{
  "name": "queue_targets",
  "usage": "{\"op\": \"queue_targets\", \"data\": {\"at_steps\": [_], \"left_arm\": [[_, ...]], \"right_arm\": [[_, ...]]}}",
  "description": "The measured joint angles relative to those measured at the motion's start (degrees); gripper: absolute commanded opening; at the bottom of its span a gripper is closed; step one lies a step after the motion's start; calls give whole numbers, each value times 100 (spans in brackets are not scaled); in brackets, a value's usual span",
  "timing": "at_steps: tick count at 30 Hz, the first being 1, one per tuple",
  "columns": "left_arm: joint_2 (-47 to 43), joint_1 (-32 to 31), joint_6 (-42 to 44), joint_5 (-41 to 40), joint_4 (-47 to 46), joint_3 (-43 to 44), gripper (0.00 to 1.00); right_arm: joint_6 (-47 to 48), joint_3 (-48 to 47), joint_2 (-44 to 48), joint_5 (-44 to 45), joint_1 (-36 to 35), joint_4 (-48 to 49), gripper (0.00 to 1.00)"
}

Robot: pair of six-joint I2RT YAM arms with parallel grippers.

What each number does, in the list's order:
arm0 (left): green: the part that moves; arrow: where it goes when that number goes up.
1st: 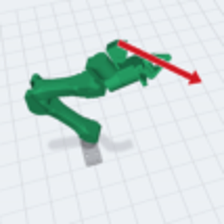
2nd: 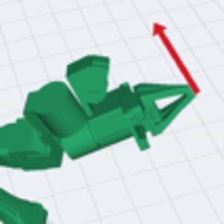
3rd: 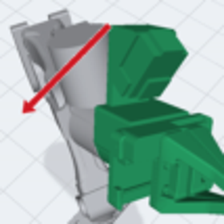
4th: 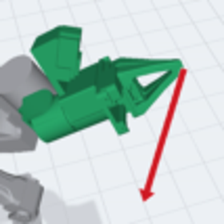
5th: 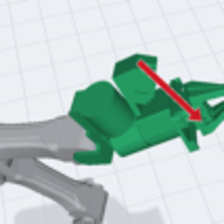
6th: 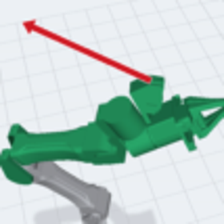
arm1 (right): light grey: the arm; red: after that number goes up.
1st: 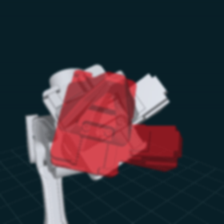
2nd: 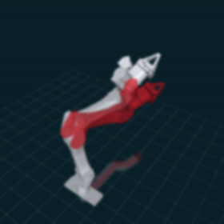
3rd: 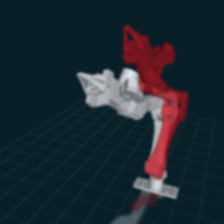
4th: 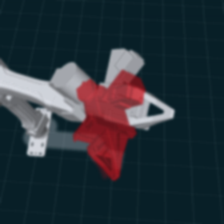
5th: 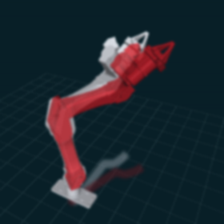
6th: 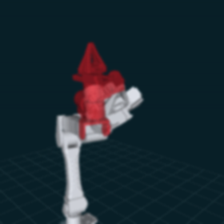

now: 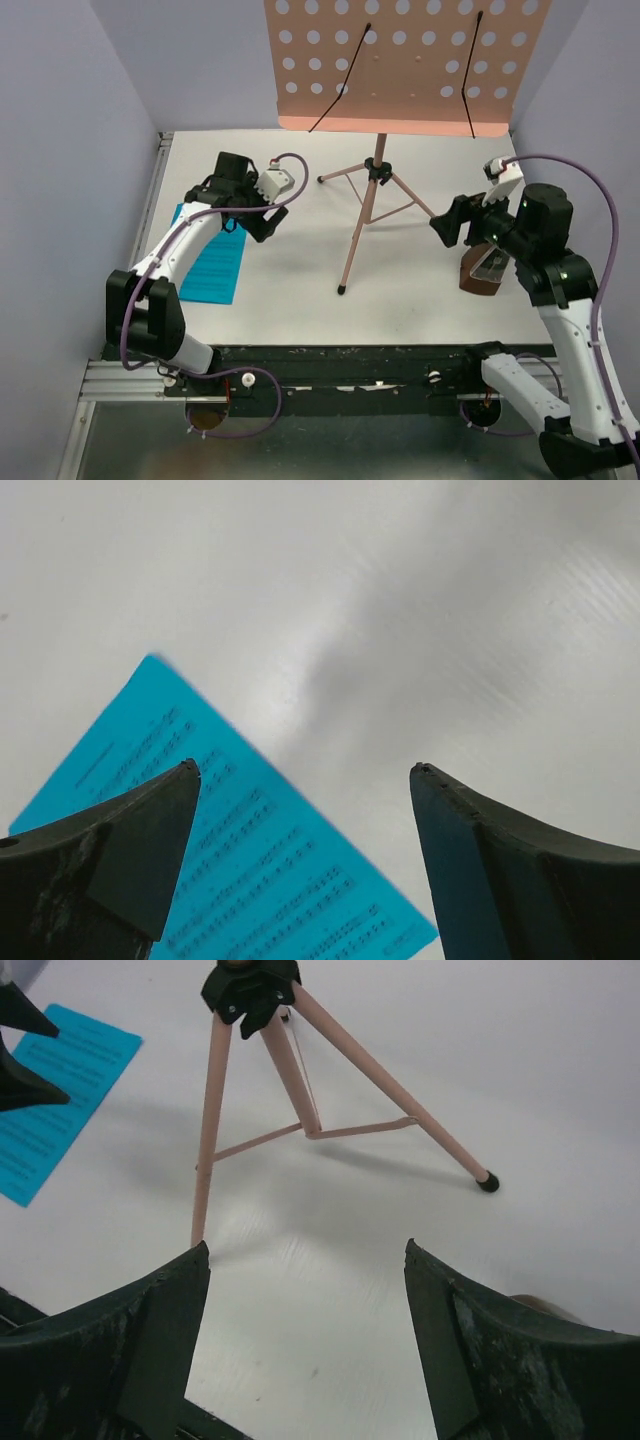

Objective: Pack up the instrument practice props

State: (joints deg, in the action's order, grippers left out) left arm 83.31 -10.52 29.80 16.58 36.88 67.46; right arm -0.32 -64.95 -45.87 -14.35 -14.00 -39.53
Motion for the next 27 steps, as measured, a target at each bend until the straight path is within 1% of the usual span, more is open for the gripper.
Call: {"op": "queue_targets", "data": {"at_steps": [3,6,8,10,12,15,18,20,25,27], "left_arm": [[374,-433,0,136,-140,232,90],[763,-597,-2,199,-358,433,89],[1005,-656,-2,208,-459,612,89],[1276,-721,2,214,-553,892,88],[1556,-800,17,225,-660,1202,88],[1954,-935,44,240,-791,1709,89],[2251,-1045,39,247,-876,2131,89],[2398,-1104,35,254,-977,2310,89],[2627,-1204,-68,256,-1152,2568,88],[2726,-1272,-120,214,-1220,2684,86]], "right_arm": [[-317,20,-520,-734,710,37,81],[-466,11,-1263,-1904,1130,302,76],[-577,-90,-1891,-2695,1244,505,71],[-881,-251,-2520,-3425,1272,813,71],[-1307,-343,-3021,-3915,1272,1303,72],[-2057,-328,-3383,-4256,1266,1996,70],[-2745,-280,-3456,-4404,1255,2820,68],[-3049,-238,-3453,-4406,1235,3270,65],[-3386,-227,-3488,-4341,1064,3829,60],[-3421,-227,-3532,-4301,938,3936,56]]}}
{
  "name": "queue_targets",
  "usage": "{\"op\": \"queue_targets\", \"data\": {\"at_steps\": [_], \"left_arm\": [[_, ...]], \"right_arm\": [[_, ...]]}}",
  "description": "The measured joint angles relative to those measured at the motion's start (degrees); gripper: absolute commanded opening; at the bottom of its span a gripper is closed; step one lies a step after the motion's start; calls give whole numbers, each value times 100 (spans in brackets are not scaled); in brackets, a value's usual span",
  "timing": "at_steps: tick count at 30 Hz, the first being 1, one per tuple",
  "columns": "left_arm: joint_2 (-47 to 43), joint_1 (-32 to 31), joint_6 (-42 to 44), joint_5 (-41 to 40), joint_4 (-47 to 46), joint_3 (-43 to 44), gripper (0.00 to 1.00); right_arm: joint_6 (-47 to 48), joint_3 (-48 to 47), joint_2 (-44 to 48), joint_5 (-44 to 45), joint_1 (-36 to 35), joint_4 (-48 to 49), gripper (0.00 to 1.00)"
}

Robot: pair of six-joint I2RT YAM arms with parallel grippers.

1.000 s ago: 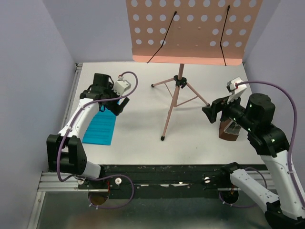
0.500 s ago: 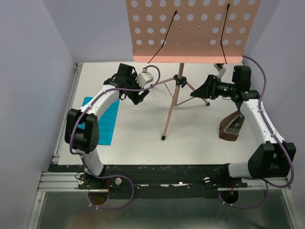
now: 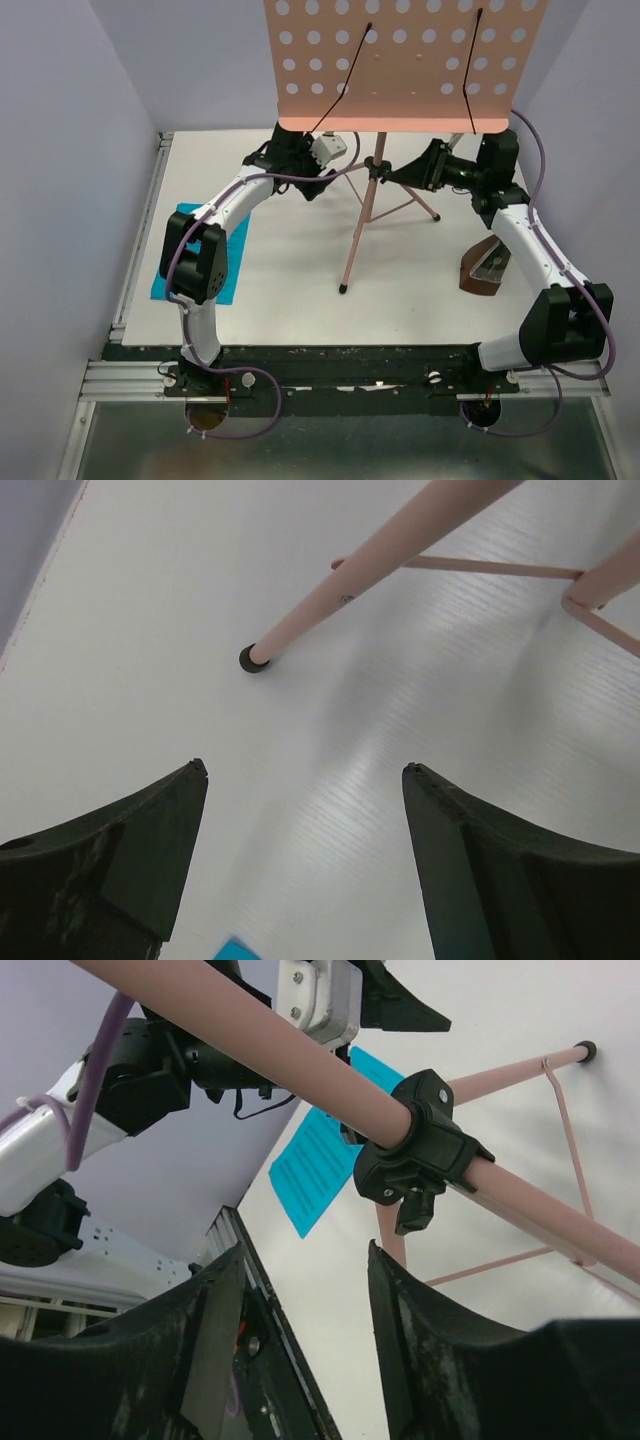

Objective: Pack up the instrument practice props

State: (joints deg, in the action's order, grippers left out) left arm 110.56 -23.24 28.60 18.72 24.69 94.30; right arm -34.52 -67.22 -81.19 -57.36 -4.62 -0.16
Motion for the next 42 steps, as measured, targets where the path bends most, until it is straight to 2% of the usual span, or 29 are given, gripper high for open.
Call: {"op": "queue_targets", "data": {"at_steps": [4,8,14,22,24,32,37,38,39,42], "left_arm": [[111,-256,-15,-210,-122,120,85],[122,-470,-39,-210,-127,184,85],[146,-509,-199,-192,-142,225,78],[372,-538,-328,0,-181,468,76],[376,-540,-369,52,-181,468,76],[365,-540,-551,413,-116,459,75],[55,-538,-551,446,37,155,75],[-247,-540,-549,461,199,-127,74],[-247,-540,-549,461,199,-127,74],[-472,-538,-540,474,197,-424,74]], "right_arm": [[7,-9,-140,227,-212,22,51],[42,-24,-219,669,-256,-181,51],[142,-22,-216,1191,-256,-332,48],[376,-22,-315,1261,-417,-116,36],[483,-20,-352,1287,-461,-46,30],[1316,186,-387,1272,-492,461,16],[2564,466,-297,1121,-570,1062,3],[3633,686,-131,1145,-680,1281,1],[3665,691,-129,1143,-682,1290,1],[5429,988,66,1115,-787,1515,1]]}}
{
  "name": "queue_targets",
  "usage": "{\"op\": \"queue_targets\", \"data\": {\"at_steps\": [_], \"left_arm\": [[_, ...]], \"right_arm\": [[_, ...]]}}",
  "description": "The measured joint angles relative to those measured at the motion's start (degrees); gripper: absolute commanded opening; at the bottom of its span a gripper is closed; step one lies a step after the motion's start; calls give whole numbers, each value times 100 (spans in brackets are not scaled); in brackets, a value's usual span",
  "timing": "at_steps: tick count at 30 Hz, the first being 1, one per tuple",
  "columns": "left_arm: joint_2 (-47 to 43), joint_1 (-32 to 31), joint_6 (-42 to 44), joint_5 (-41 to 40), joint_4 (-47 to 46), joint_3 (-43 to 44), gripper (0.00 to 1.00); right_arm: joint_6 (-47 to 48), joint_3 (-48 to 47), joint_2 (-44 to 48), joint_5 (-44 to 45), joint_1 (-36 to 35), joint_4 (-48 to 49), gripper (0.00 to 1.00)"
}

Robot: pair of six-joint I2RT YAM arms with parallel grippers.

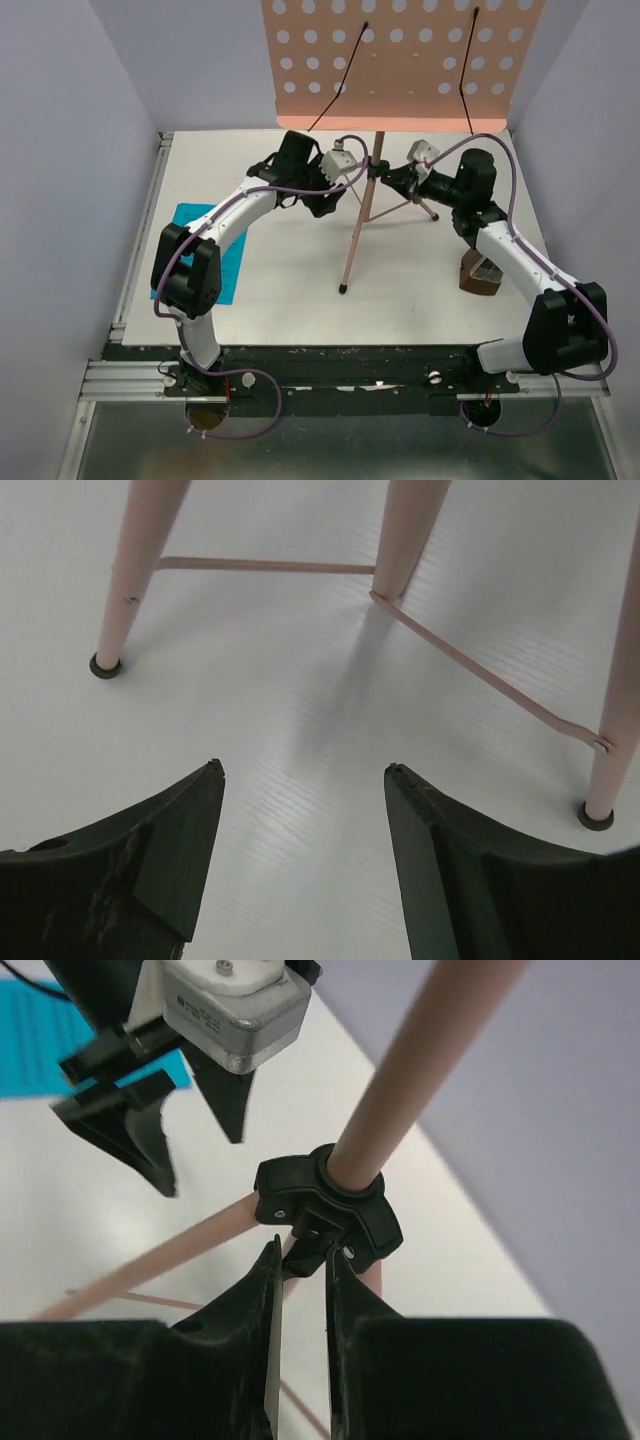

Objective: Pack up the instrument practice props

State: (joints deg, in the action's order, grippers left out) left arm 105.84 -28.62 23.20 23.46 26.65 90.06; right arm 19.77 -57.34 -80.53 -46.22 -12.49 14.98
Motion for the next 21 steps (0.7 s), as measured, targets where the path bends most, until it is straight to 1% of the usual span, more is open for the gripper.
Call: {"op": "queue_targets", "data": {"at_steps": [2,6,7,8,9,10,11,12,14,16,18,21], "left_arm": [[-142,-2,20,0,140,-205,74],[-190,-2,57,0,247,-306,74],[-190,-2,59,0,260,-315,74],[-190,0,63,0,275,-328,74],[-190,0,68,0,286,-330,75],[-190,-2,70,0,289,-332,76],[-192,-2,72,0,289,-334,77],[-203,-2,74,0,291,-341,78],[-251,-2,76,0,304,-374,82],[-361,7,79,-2,330,-424,86],[-533,22,79,-2,369,-498,88],[-835,74,79,2,415,-610,89]], "right_arm": [[1250,175,125,-11,-74,52,1],[4142,673,369,-37,-195,256,1],[4730,848,411,-39,-210,448,6],[5252,1005,433,-50,-221,658,21],[5716,1147,439,-59,-227,857,39],[6081,1274,444,-57,-236,1062,51],[6380,1401,444,-52,-243,1270,59],[6647,1545,446,-46,-247,1434,62],[6776,1775,483,26,-249,1578,67],[6557,1930,656,136,-260,1541,69],[5971,1982,994,352,-284,1346,70],[4509,1926,1709,894,-299,852,71]]}}
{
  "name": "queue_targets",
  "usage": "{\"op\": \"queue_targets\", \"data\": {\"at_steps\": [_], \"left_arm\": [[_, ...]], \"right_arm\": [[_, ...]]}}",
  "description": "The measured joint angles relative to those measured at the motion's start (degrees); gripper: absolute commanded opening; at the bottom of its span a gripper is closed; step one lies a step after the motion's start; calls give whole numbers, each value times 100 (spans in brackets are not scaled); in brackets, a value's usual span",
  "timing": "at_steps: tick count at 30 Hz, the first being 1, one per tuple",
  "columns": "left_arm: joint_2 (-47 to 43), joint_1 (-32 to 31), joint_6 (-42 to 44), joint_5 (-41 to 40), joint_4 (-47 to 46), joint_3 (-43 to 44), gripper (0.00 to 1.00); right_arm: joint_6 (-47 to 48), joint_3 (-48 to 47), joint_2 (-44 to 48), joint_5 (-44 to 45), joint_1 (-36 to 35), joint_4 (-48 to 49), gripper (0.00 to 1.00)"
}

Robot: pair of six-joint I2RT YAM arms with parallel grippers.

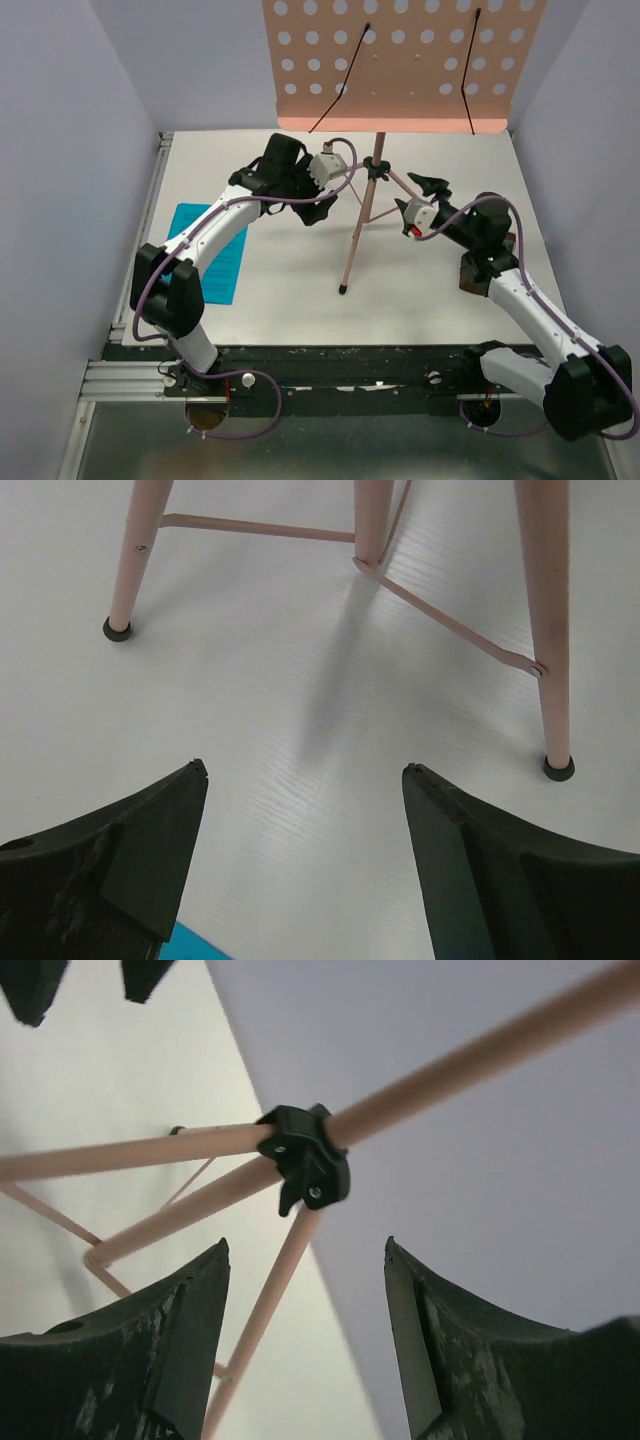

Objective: Pack up the instrument practice props

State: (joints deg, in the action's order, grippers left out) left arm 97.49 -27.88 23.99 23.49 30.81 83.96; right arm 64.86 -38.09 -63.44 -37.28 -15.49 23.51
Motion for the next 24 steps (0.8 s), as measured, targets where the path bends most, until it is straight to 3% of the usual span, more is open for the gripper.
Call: {"op": "queue_targets", "data": {"at_steps": [5,11,15,20,24], "left_arm": [[-564,101,35,0,146,-210,89],[-750,142,339,11,643,-304,89],[-750,142,466,11,1023,-317,89],[-750,142,522,13,1329,-317,89],[-750,142,542,13,1491,-317,89]], "right_arm": [[-3198,-376,632,994,105,-1047,72],[-6218,-426,363,1176,439,-1899,72],[-7672,-949,-461,557,857,-2122,71],[-9495,-1246,-1469,-748,1414,-1285,77],[-10563,-1908,-2297,-1593,1451,-1084,74]]}}
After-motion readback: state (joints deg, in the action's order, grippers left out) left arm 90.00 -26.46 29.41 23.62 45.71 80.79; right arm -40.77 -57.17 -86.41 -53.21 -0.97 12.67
